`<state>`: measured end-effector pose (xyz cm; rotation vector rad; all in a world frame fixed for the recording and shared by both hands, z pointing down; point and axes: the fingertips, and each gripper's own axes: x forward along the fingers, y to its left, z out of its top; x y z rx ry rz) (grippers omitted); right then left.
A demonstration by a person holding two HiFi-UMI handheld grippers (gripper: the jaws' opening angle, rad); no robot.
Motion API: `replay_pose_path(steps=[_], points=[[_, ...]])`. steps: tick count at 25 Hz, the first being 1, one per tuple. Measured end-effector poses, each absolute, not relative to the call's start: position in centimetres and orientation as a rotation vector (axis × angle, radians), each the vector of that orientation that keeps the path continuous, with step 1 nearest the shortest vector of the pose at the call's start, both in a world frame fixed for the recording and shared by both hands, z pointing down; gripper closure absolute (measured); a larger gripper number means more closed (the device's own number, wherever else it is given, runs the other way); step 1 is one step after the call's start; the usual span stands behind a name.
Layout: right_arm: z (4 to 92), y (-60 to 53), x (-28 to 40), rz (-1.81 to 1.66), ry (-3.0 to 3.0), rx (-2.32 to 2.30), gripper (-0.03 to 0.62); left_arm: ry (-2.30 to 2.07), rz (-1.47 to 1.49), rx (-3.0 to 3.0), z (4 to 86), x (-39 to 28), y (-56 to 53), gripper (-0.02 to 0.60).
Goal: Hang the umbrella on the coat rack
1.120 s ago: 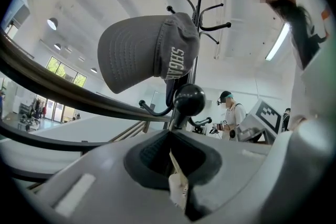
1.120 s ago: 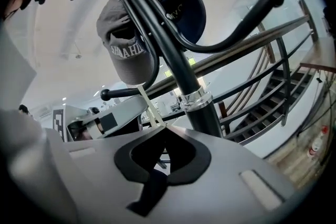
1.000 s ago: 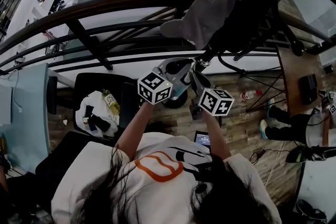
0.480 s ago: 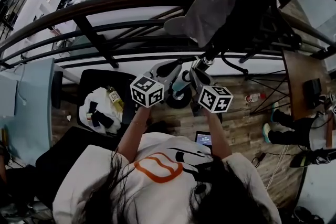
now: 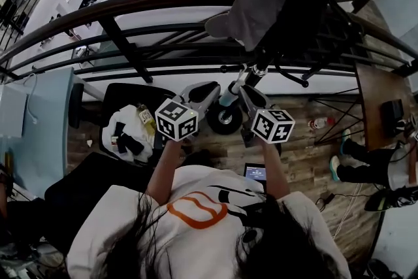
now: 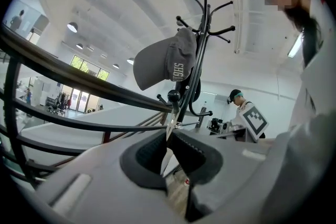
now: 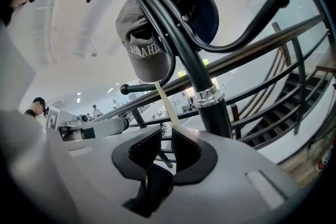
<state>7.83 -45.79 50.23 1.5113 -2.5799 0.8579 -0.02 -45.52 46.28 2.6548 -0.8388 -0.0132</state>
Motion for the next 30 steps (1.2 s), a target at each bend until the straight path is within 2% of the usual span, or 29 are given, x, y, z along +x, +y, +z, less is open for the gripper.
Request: replay_pose_path(steps=[30], points=[[45.7,-29.8,11.8,0.679,-2.714,1.306,0.525,-1.004,0.011,2.673,41.9,4.8,-30.4,0.558]])
